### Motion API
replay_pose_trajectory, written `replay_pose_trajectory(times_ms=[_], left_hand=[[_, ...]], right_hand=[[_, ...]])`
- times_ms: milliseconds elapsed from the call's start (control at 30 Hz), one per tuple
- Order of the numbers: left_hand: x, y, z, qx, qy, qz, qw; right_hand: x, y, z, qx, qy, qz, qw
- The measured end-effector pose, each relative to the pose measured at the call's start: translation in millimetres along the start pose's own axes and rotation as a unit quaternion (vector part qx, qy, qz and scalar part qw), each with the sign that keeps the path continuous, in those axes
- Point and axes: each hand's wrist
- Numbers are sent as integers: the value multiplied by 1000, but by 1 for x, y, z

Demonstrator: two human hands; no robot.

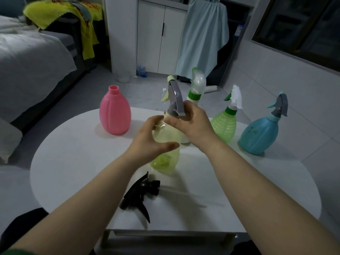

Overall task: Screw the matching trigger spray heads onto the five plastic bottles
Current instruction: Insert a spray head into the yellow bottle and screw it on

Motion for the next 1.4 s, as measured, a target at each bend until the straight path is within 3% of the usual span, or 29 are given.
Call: replay_pose_trajectory(times_ms=[100, 167, 233, 333, 400, 467, 533, 633, 700, 867, 1033, 1233, 1400], left_hand=[[0, 18, -10, -129, 29, 28, 991], [-1, 20, -13, -147, 38, 35, 988], [-3, 15, -12, -104, 21, 19, 994], [-3, -5, 0, 37, -24, -50, 998], [-2, -13, 7, 85, -25, -63, 994], [-5, -9, 6, 52, -18, -28, 998], [-8, 3, 1, -37, 5, 17, 999], [-14, 12, -4, -108, 13, 14, 994], [-15, 9, -4, -85, 3, -1, 996], [-16, 3, 0, -15, -31, -13, 999], [-16, 3, 1, -21, -36, -16, 999], [-15, 3, 2, -20, -29, -14, 999], [-15, 4, 2, -35, -26, -17, 999]], right_hand=[[-4, 5, -1, -83, -37, -35, 995], [-4, 5, 0, -106, -49, -68, 991], [-2, 3, 0, -72, -52, -67, 994], [3, -2, 2, 31, -16, -9, 999], [2, -4, 2, 49, 9, 19, 999], [0, -2, 1, 22, 5, 13, 1000], [-2, 3, -1, -33, -21, -18, 999], [-6, 9, -3, -103, -46, -30, 993], [-6, 8, -1, -99, -59, -46, 992], [-1, -4, 5, 44, -20, 6, 999], [-2, 13, 4, -77, -39, 33, 996], [1, 10, 4, 42, -15, 48, 998], [3, 20, -2, -90, -57, -29, 994]])
Point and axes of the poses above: each hand's wrist, its own z-axis away from the middle knuckle, its own y-axis out of the back of the hand, x = y × z, and after that the axes turned 14 degrees about x, right-handed
